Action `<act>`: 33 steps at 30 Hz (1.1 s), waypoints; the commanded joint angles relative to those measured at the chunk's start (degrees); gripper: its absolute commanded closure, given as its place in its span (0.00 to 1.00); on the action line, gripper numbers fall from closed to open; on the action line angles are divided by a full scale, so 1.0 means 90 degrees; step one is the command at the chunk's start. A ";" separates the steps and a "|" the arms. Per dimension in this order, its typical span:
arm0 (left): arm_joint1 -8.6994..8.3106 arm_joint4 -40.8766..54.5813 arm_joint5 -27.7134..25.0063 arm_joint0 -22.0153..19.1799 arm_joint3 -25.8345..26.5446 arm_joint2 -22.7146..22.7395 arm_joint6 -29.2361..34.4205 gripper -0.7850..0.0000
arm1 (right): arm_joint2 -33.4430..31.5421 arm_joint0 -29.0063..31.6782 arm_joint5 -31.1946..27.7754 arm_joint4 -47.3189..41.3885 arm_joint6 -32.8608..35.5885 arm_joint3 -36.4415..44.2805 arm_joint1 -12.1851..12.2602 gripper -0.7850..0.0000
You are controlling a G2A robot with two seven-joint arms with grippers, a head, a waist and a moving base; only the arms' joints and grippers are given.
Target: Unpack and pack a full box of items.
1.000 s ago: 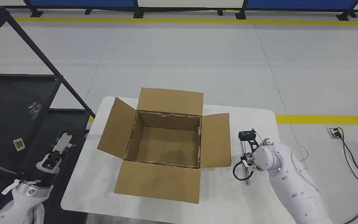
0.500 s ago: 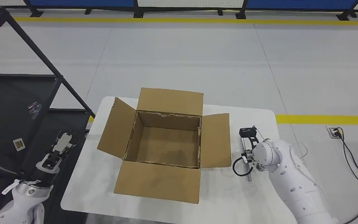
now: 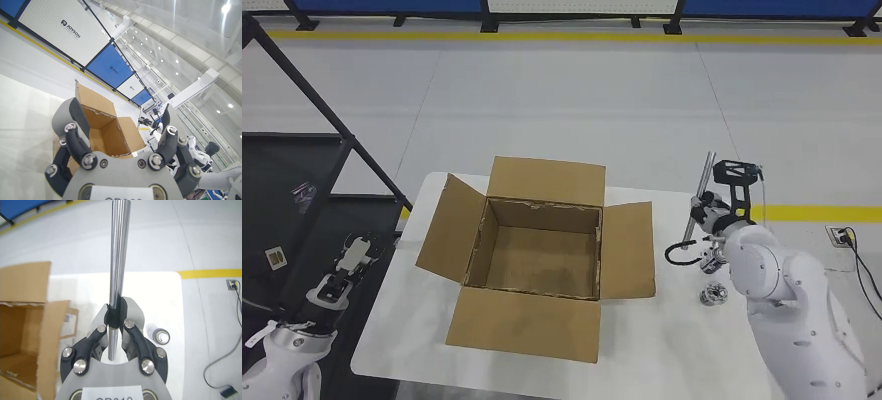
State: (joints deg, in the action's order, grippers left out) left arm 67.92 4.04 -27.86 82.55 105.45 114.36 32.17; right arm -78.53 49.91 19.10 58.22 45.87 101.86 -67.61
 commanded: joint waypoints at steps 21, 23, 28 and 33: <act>0.0000 0.0000 0.0000 0.0000 0.0000 0.0000 0.0000 0.00 | 0.4650 -0.3114 -0.2025 -0.0632 0.0048 -0.2636 -0.1226 1.00; 0.0000 0.0000 0.0000 0.0000 0.0000 0.0000 0.0000 0.00 | 0.5025 -0.3335 -0.2099 -0.0588 0.0043 -0.3095 -0.1421 1.00; 0.0000 0.0000 0.0000 0.0000 0.0000 0.0000 0.0000 0.00 | 0.5811 -0.3639 -0.2309 -0.0585 0.0176 -0.4034 -0.1922 1.00; 0.0000 0.0000 0.0000 0.0000 0.0000 0.0000 0.0000 0.00 | 0.6332 -0.3906 -0.2385 -0.0476 0.0268 -0.5155 -0.2437 1.00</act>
State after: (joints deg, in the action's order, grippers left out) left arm 67.92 4.04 -27.86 82.55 105.45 114.36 32.17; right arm -22.30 15.18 -2.15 53.91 48.23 57.96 -88.55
